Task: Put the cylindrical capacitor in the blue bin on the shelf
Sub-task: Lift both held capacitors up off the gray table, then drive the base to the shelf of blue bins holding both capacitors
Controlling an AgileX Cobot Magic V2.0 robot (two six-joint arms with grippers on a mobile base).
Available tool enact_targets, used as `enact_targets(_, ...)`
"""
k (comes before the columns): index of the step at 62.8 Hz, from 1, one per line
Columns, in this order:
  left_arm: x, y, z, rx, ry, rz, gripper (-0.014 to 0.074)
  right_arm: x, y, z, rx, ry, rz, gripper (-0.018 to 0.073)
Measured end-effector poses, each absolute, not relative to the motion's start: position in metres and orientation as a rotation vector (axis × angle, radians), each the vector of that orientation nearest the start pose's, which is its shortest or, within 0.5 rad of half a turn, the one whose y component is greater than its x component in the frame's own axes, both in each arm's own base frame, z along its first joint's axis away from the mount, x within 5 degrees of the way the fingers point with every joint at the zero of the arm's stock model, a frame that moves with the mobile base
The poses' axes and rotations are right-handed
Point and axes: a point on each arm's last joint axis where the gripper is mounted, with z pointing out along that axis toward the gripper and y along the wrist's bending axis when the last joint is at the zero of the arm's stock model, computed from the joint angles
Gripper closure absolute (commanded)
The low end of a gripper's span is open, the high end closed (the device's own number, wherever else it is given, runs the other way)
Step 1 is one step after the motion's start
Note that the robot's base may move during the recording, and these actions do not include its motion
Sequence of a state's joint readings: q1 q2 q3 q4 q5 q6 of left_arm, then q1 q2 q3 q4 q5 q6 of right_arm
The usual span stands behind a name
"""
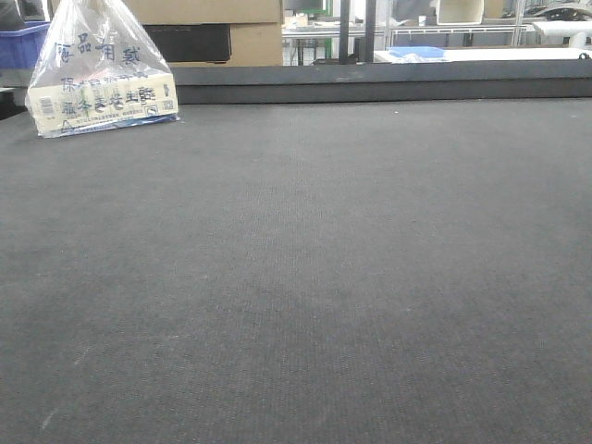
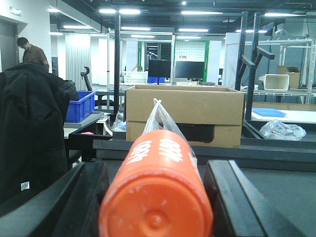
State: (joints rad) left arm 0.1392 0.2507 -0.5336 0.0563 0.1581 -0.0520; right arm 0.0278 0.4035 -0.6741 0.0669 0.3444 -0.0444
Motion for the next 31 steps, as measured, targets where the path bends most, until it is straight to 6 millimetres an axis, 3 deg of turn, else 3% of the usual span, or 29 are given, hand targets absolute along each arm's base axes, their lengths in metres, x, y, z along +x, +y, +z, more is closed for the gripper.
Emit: enact_targets(31,0.0502,0.0079,0.3607,-0.1,1.357,0.126,0.0708,0.0735,0.0041,0.379,-0.025,1.557,0.054,0.0721)
